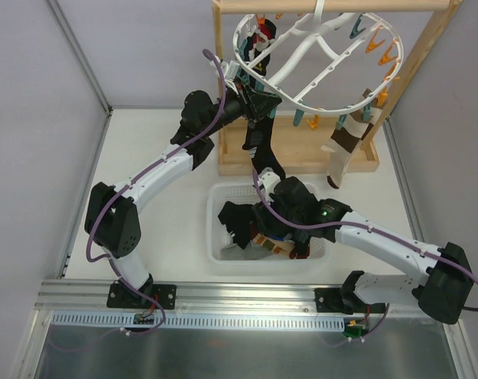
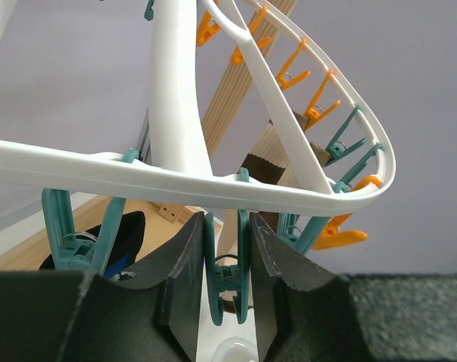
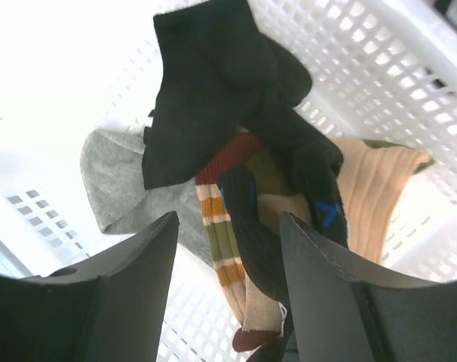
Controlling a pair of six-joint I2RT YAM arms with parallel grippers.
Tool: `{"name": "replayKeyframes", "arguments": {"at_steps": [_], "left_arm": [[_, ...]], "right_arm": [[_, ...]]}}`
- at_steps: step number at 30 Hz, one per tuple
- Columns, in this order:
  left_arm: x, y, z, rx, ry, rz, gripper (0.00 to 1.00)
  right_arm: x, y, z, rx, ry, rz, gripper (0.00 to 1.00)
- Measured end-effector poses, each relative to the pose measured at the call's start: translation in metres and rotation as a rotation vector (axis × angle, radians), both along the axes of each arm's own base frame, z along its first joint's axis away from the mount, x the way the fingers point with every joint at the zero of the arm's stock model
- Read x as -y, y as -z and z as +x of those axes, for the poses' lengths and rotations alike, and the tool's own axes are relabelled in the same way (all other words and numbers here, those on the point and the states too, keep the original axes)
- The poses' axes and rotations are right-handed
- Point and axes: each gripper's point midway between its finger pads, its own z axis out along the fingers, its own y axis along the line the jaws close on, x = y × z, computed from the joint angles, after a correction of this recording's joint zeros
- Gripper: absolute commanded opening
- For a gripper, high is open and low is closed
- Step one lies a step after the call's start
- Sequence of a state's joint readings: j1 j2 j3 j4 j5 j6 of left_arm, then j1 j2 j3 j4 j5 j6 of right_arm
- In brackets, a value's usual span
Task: Clip the socks to the hanger
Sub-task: Pick up the sock from the bin.
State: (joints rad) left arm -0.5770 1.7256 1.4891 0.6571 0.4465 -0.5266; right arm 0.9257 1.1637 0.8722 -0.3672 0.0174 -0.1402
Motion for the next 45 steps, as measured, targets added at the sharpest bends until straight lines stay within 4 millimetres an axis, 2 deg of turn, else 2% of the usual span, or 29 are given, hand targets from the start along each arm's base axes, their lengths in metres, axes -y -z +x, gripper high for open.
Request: {"name": "replayKeyframes", "arguments": {"at_steps": [5, 9, 15, 16, 17, 18, 21, 23, 25, 30, 32, 34, 37, 45], "left_arm": [[0.001, 0.000, -0.001, 0.007, 0.008, 0.003, 0.00], [0.001, 0.000, -0.002, 0.014, 0.013, 0.007, 0.00], [0.001, 0.000, -0.002, 0.020, 0.012, 0.009, 0.00], [0.001, 0.000, -0.002, 0.020, 0.012, 0.009, 0.00], [0.001, 0.000, -0.002, 0.020, 0.012, 0.009, 0.00], [0.001, 0.000, -0.002, 0.020, 0.012, 0.010, 0.00], [0.001, 0.000, -0.003, 0.021, 0.017, 0.010, 0.00], [0.001, 0.000, -0.004, 0.022, 0.021, 0.011, 0.00], [0.002, -0.001, -0.006, 0.025, 0.032, 0.013, 0.00], [0.005, -0.007, -0.013, 0.022, 0.074, 0.010, 0.00], [0.006, -0.010, -0.016, 0.016, 0.094, 0.005, 0.00], [0.007, -0.013, -0.021, 0.002, 0.121, -0.002, 0.00], [0.009, -0.021, -0.030, -0.010, 0.170, -0.013, 0.00], [0.012, -0.043, -0.053, -0.035, 0.295, -0.044, 0.00]], "right_arm": [[0.001, 0.023, -0.007, -0.084, -0.040, -0.052, 0.61], [0.001, 0.031, -0.011, -0.123, -0.061, -0.065, 0.60], [0.002, 0.045, -0.010, -0.144, -0.067, -0.108, 0.27], [0.002, 0.047, -0.010, -0.148, -0.067, -0.112, 0.13], [0.003, 0.048, -0.009, -0.144, -0.071, -0.119, 0.03], [0.003, 0.049, -0.008, -0.142, -0.071, -0.124, 0.01], [0.005, 0.047, -0.005, -0.123, -0.058, -0.124, 0.01], [0.006, 0.037, -0.003, -0.087, -0.052, -0.093, 0.01], [0.008, 0.017, 0.000, -0.016, -0.044, -0.019, 0.01], [0.019, -0.068, 0.011, 0.275, -0.018, 0.288, 0.01], [0.024, -0.096, 0.014, 0.391, -0.018, 0.378, 0.01], [0.026, -0.115, 0.016, 0.480, -0.030, 0.427, 0.01], [0.026, -0.128, 0.022, 0.558, -0.050, 0.437, 0.01], [0.032, -0.135, 0.058, 0.652, -0.035, 0.399, 0.01]]}}
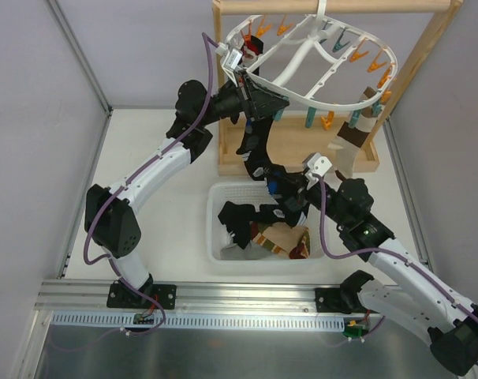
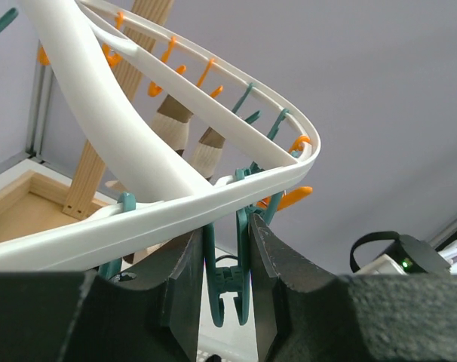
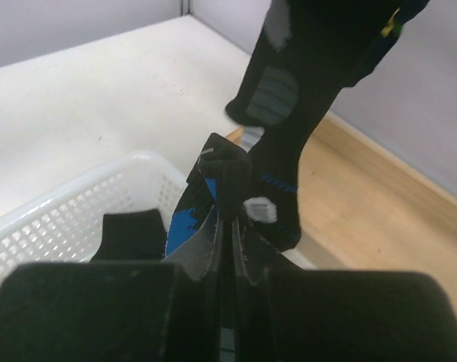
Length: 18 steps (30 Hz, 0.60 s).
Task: Clip the socks to the hanger
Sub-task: Pick up the sock from the bin, then clamp the sock onto the hanger.
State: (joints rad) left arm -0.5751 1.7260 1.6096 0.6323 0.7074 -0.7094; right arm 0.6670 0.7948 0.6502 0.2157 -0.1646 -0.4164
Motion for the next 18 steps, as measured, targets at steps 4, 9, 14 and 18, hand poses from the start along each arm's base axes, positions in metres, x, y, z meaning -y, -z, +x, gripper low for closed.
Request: {"name": "replayKeyframes", "arguments": {"at_steps": [4, 9, 14, 18], "left_arm": [[0.001, -0.002, -0.006, -0.021, 0.039, -0.009, 0.00], [0.002, -0.002, -0.012, -0.040, 0.083, -0.017, 0.00], [0.000, -0.006, -0.010, -0.031, 0.111, -0.070, 0.00], [0.001, 0.000, -0.008, -0.018, 0.130, -0.113, 0.00]], "right_arm": [[0.002, -0.024, 0.016, 0.060, -0.001, 0.042, 0.01], [-0.003, -0.063, 0.026, 0.142, -0.044, 0.125, 0.01], [-0.012, -0.089, 0.028, 0.185, -0.107, 0.198, 0.01], [-0.016, -0.095, 0.032, 0.177, -0.131, 0.236, 0.01]]}}
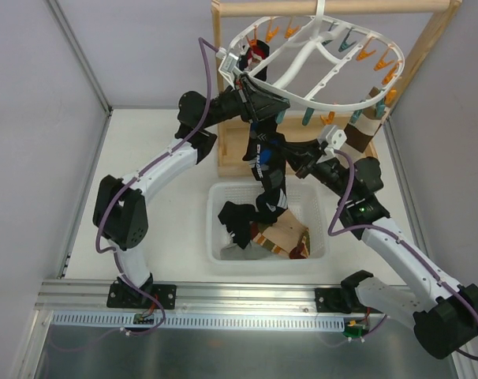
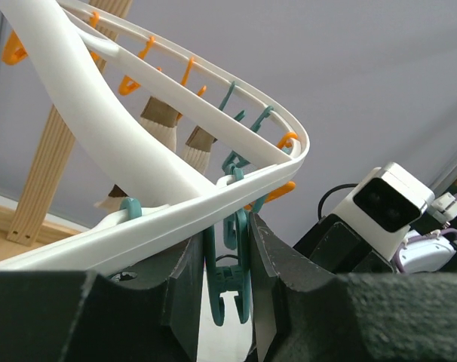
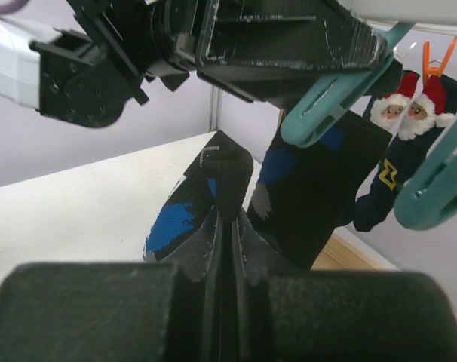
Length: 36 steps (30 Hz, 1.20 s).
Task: Clip the socks to the hanger
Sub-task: Clamp the sock onto the hanger.
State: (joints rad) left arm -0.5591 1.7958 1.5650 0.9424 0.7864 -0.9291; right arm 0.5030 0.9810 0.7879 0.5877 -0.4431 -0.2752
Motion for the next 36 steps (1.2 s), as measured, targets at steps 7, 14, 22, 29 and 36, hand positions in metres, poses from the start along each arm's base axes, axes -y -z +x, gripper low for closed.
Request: {"name": "replayKeyframes", "arguments": {"at_steps": [7, 14, 22, 29, 36], "left_arm": [[0.003, 0.009, 0.006, -0.021, 0.048, -0.052, 0.00], [0.000, 0.006, 0.004, -0.004, 0.057, -0.070, 0.00], [0.000, 0.006, 0.004, -0.002, 0.057, -0.072, 0.00], [0.000, 0.006, 0.004, 0.001, 0.057, -0.071, 0.00], [0.000, 0.006, 0.004, 0.013, 0.051, -0.070, 0.00]], "right_arm": [[0.002, -0.011, 0.006, -0.010, 0.013, 0.036, 0.01], [0.006, -0.013, 0.016, -0.024, 0.044, 0.052, 0.01], [0.008, 0.001, 0.036, -0.084, 0.058, 0.049, 0.01], [0.006, 0.008, 0.040, -0.112, 0.053, 0.048, 0.01], [0.006, -0.002, 0.041, -0.109, 0.046, 0.074, 0.01]]}}
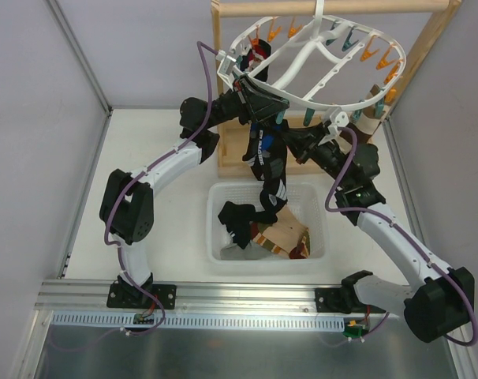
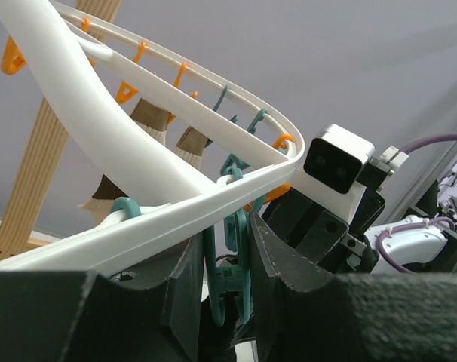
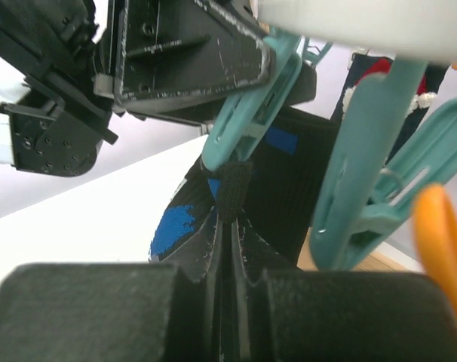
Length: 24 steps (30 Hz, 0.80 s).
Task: Clip the socks to the hanger
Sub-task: Clamp the sock onto the hanger.
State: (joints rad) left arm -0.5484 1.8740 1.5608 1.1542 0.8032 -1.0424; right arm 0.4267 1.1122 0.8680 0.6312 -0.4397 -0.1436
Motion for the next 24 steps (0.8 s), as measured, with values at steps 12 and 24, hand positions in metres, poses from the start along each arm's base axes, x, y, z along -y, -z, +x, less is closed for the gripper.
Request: {"name": "replayKeyframes", "arguments": {"at_steps": [12, 24], "left_arm": [[0.000, 0.002, 0.002, 0.030, -0.018, 0.003, 0.00], [-0.001, 0.006, 0.000, 0.044, -0.019, -0.003, 0.00]], "right_arm": [[-0.002, -0.014, 0.000, -0.014, -0.019, 0.039, 0.01], [-0.003, -0.010, 0.006, -0.036, -0.012, 0.041, 0.01]]}}
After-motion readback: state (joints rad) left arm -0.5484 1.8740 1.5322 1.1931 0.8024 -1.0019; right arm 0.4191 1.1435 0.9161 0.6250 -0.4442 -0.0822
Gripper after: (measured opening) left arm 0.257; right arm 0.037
